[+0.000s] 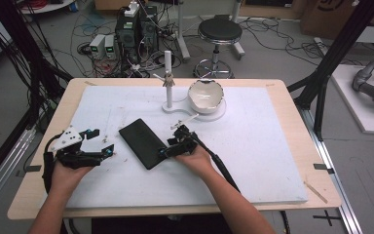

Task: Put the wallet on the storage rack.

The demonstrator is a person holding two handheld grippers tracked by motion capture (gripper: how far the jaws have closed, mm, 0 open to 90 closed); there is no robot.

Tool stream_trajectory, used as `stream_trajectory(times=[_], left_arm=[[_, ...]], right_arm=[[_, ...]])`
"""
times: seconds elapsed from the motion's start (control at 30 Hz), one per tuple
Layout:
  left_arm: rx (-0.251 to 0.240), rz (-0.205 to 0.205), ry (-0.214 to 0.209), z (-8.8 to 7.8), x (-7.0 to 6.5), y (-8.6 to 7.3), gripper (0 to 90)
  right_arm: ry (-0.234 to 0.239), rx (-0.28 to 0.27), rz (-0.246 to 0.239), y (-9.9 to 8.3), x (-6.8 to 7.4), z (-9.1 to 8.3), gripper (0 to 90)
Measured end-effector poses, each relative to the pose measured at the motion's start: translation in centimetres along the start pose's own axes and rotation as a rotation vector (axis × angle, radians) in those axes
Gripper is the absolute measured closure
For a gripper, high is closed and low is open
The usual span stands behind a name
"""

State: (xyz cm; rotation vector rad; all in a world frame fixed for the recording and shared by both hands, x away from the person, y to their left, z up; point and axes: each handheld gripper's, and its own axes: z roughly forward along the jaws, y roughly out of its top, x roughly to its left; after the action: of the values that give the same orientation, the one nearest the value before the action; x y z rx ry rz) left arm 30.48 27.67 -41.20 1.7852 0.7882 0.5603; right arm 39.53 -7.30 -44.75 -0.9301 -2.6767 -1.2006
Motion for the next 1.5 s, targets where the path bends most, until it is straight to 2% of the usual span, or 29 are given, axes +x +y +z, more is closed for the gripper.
stream_trajectory(times=[0.03, 0.13, 0.2, 0.23, 0.27, 0.33, 0.4, 0.5, 0.63, 0.7, 0.73, 0.77, 0.8, 0.83, 0.87, 0.9, 0.93, 0.97, 1.0, 1.03, 1.07, 1.1, 1.17, 1.2, 1.23, 1.3, 1.4, 1.47, 1.5], left_arm=[[0.001, 0.000, 0.001, 0.0, 0.0, 0.0, 18.0], [0.002, 0.000, 0.003, 0.0, 0.0, 0.0, 18.0], [0.001, -0.001, 0.002, 0.0, -0.1, 0.0, 18.0], [0.002, 0.001, 0.001, 0.1, -0.1, 0.0, 18.0], [0.003, 0.002, 0.002, 0.1, -0.1, 0.0, 18.0], [0.002, 0.002, 0.001, 0.1, -0.1, 0.0, 18.0], [0.003, 0.003, 0.003, 0.1, -0.2, 0.1, 18.0], [0.002, 0.004, 0.005, 0.0, -0.1, 0.0, 18.0], [-0.004, -0.006, 0.004, -0.3, 0.1, -0.1, 18.0], [-0.005, -0.010, 0.005, -0.4, 0.2, -0.2, 18.0], [-0.010, -0.016, 0.001, -0.4, 0.3, -0.2, 18.0], [-0.014, -0.020, -0.002, -0.5, 0.3, -0.2, 18.0], [-0.020, -0.024, -0.008, -0.5, 0.4, -0.2, 18.0], [-0.027, -0.030, -0.014, -0.5, 0.4, -0.2, 18.0], [-0.034, -0.035, -0.022, -0.5, 0.4, -0.1, 18.0], [-0.039, -0.037, -0.034, -0.5, 0.4, 0.0, 18.0], [-0.044, -0.041, -0.048, -0.5, 0.3, 0.1, 18.0], [-0.047, -0.042, -0.060, -0.5, 0.2, 0.2, 18.0], [-0.053, -0.045, -0.072, -0.5, 0.1, 0.3, 18.0], [-0.061, -0.052, -0.095, -0.4, 0.1, 0.4, 18.0], [-0.069, -0.056, -0.122, -0.3, 0.0, 0.6, 18.0], [-0.072, -0.057, -0.148, -0.1, -0.2, 0.8, 18.0], [-0.080, -0.060, -0.211, 0.2, -0.5, 1.2, 18.0], [-0.083, -0.050, -0.238, 0.4, -0.8, 1.6, 18.0], [-0.085, -0.044, -0.251, 0.6, -1.0, 1.8, 18.0], [-0.091, -0.036, -0.291, 1.0, -1.5, 2.3, 18.0], [-0.093, -0.021, -0.361, 1.6, -2.3, 3.0, 17.8], [-0.087, -0.017, -0.403, 2.0, -2.7, 3.2, 17.7], [-0.083, -0.017, -0.422, 2.2, -2.8, 3.3, 17.7]], right_arm=[[0.013, 0.002, 0.004, 0.0, 0.0, 0.0, 41.8], [0.031, 0.006, 0.021, -0.1, 0.0, 0.1, 45.2], [0.074, 0.008, 0.035, -0.1, -0.2, 0.1, 56.0], [0.083, 0.003, 0.056, -0.2, -0.3, 0.2, 58.5], [0.091, 0.005, 0.072, -0.2, -0.3, 0.2, 61.1], [0.088, 0.006, 0.068, -0.2, -0.1, 0.0, 66.8], [0.064, -0.002, 0.028, -0.1, 0.3, -0.1, 74.6], [0.013, 0.003, -0.030, 0.1, 1.1, -0.3, 80.0], [0.008, -0.012, -0.070, 0.2, 1.2, -0.9, 82.9], [-0.001, -0.035, -0.105, 0.2, 1.4, -1.8, 83.6], [-0.021, -0.058, -0.154, 0.3, 1.7, -3.1, 84.0], [-0.021, -0.058, -0.154, 0.3, 1.7, -3.1, 84.0], [-0.040, -0.076, -0.211, 0.4, 2.1, -4.6, 84.4], [-0.040, -0.076, -0.211, 0.4, 2.1, -4.6, 84.4], [-0.055, -0.092, -0.264, 0.3, 2.4, -6.3, 84.6], [-0.067, -0.101, -0.294, 0.1, 2.6, -7.1, 84.7], [-0.067, -0.101, -0.294, 0.1, 2.6, -7.1, 84.7], [-0.073, -0.122, -0.326, -0.4, 2.8, -8.7, 84.8], [-0.086, -0.135, -0.347, -0.7, 3.0, -9.5, 84.8], [-0.086, -0.135, -0.347, -0.7, 3.0, -9.5, 84.8], [-0.090, -0.168, -0.391, -1.4, 3.3, -10.9, 84.9], [-0.090, -0.168, -0.391, -1.4, 3.3, -10.9, 84.9], [-0.086, -0.193, -0.443, -1.9, 3.7, -12.2, 84.9], [-0.072, -0.216, -0.500, -2.4, 4.2, -13.3, 84.9], [-0.072, -0.216, -0.500, -2.4, 4.2, -13.3, 84.9], [-0.062, -0.231, -0.558, -2.6, 4.7, -13.8, 84.8], [-0.027, -0.236, -0.615, -2.8, 5.1, -14.0, 84.8], [0.012, -0.247, -0.692, -2.8, 5.6, -13.8, 84.8], [0.012, -0.247, -0.692, -2.8, 5.6, -13.8, 84.8]])
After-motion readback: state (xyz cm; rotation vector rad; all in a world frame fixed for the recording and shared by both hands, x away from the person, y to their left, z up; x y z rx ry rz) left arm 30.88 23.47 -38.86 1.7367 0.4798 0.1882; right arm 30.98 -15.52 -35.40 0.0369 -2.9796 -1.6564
